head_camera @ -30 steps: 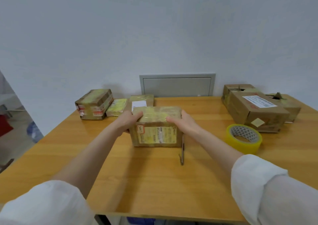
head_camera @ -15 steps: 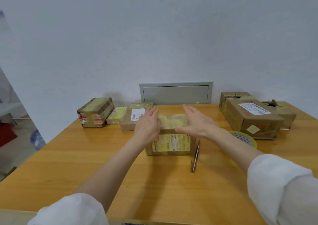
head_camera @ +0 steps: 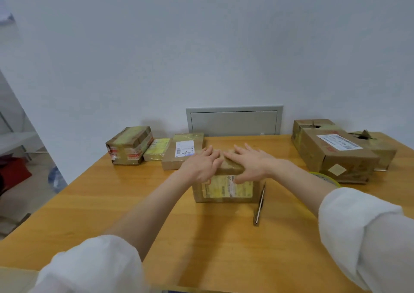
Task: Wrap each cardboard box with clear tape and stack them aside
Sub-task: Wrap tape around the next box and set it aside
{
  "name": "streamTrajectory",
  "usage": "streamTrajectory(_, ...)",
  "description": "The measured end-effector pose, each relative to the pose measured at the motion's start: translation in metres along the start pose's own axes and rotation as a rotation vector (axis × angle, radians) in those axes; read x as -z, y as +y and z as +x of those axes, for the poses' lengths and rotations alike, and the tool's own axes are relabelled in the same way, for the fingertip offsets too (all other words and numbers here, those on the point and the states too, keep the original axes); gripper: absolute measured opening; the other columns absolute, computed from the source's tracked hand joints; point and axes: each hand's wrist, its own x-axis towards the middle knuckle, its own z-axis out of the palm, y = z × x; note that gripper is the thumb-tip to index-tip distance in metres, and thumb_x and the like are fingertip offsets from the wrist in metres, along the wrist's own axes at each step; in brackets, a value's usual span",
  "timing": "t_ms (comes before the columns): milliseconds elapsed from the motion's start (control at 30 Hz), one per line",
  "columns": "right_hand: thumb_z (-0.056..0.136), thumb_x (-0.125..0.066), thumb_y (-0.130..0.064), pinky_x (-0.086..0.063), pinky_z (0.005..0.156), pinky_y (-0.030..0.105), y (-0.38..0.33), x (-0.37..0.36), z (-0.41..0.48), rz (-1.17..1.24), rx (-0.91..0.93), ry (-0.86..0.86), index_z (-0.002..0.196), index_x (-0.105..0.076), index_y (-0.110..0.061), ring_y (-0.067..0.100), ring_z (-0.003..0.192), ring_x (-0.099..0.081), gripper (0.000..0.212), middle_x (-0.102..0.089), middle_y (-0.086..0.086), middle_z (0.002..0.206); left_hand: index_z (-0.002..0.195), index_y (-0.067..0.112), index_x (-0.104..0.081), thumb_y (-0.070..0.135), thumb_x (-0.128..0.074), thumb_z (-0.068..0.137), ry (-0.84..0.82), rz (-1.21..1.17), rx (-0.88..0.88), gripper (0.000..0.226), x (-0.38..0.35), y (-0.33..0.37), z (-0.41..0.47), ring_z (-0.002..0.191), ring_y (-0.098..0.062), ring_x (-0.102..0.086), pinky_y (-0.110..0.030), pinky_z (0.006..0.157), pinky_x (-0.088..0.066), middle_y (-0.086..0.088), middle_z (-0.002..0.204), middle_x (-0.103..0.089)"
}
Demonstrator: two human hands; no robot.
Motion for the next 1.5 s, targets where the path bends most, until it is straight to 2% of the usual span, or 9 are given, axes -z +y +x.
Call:
streamTrajectory(167,0.083,-0.066,-0.051,-0.009,0.119,0.052,0.007,-0.008,-0.003,0.134,-0.063,0.001,0.153,0.003,-0.036,0.031,0.147,0.014,0.099,0.013,0.003,0.161,0.153,0.019,-0.015,0.045,-0.022,0.102,0.114,-0.009,0.059,0.057,-0.012,0.000,-0.002,0.148,-0.021,-0.008,-0.037,0.119,-0.011,-0.007,0.161,-0.007)
streamTrajectory(333,0.073,-0.076,-0.042,-0.029,0.113,0.046,0.009,-0.002,0.000,0.262,-0.104,0.047,0.151,-0.011,-0.038,0.029,0.145,-0.014,0.101,-0.003,0.005,0.160,0.148,0.015,-0.030,0.035,-0.055,0.094,0.457,-0.631,0.168,0.063,-0.025,-0.006,-0.012,0.134,-0.018,-0.038,-0.033,0.108,-0.034,-0.001,0.150,-0.037)
streamTrajectory(467,0.063,-0.083,-0.035,-0.048,0.096,0.040,0.001,-0.012,-0.001,0.423,-0.173,0.143,0.145,-0.026,-0.037,0.031,0.126,-0.042,0.100,-0.015,0.005,0.150,0.152,0.016,-0.019,0.037,-0.050,0.096,0.529,-1.136,0.397,0.067,-0.038,-0.008,-0.016,0.138,-0.022,-0.033,-0.043,0.113,-0.031,-0.004,0.153,-0.031)
streamTrajectory(633,0.048,-0.084,-0.046,-0.051,0.086,0.037,0.001,-0.005,0.007,0.918,-0.261,0.231,0.128,-0.045,-0.037,0.022,0.106,-0.053,0.090,-0.045,0.004,0.126,0.150,0.015,-0.023,0.034,-0.047,0.097,0.804,-1.168,0.502,0.061,-0.013,-0.031,-0.016,0.137,-0.022,-0.032,-0.043,0.112,-0.030,-0.004,0.152,-0.026)
streamTrajectory(867,0.075,-0.074,-0.055,-0.056,0.083,0.045,-0.047,0.013,0.065,1.672,-0.385,0.103,0.130,-0.049,-0.015,0.026,0.099,-0.061,0.072,-0.061,0.006,0.114,0.131,0.021,-0.047,0.029,-0.053,0.092,0.559,-1.328,0.393,0.041,0.014,-0.041,0.014,0.103,-0.018,-0.057,-0.038,0.092,-0.049,0.002,0.119,-0.058)
streamTrajectory(1033,0.093,-0.046,-0.059,-0.039,0.094,0.043,-0.065,0.026,0.120,1.591,-0.422,0.025,0.140,-0.044,-0.017,0.031,0.122,-0.049,0.063,-0.052,0.010,0.135,0.129,0.015,-0.051,0.025,-0.055,0.093,0.530,-1.244,0.471,0.038,0.034,-0.096,0.058,0.102,-0.022,-0.059,-0.034,0.083,-0.051,-0.003,0.117,-0.061)
streamTrajectory(1133,0.099,-0.040,-0.048,-0.046,0.091,0.036,-0.071,0.029,0.154,1.559,-0.412,0.081,0.136,-0.047,-0.014,0.027,0.108,-0.056,0.051,-0.059,0.009,0.121,0.133,0.011,-0.049,0.029,-0.055,0.093,0.510,-1.216,0.518,0.044,0.033,-0.122,0.086,0.104,-0.024,-0.060,-0.031,0.073,-0.049,-0.008,0.120,-0.060)
streamTrajectory(1267,0.099,-0.039,-0.046,-0.048,0.097,0.044,-0.079,0.023,0.193,1.474,-0.398,0.160,0.138,-0.044,-0.011,0.029,0.109,-0.056,0.053,-0.059,0.009,0.125,0.126,0.011,-0.056,0.030,-0.050,0.096,0.541,-1.190,0.534,0.036,0.029,-0.144,0.112,0.080,-0.013,-0.057,-0.026,0.059,-0.043,-0.003,0.103,-0.062)
streamTrajectory(1500,0.099,-0.034,-0.052,-0.042,0.099,0.038,-0.078,0.010,0.208,1.369,-0.366,0.074,0.149,-0.029,-0.013,0.027,0.124,-0.049,0.063,-0.047,0.007,0.142,0.127,0.010,-0.056,0.030,-0.041,0.101,0.515,-1.080,0.536,0.036,0.015,-0.152,0.122,0.076,-0.007,-0.049,-0.026,0.067,-0.042,0.007,0.087,-0.056)
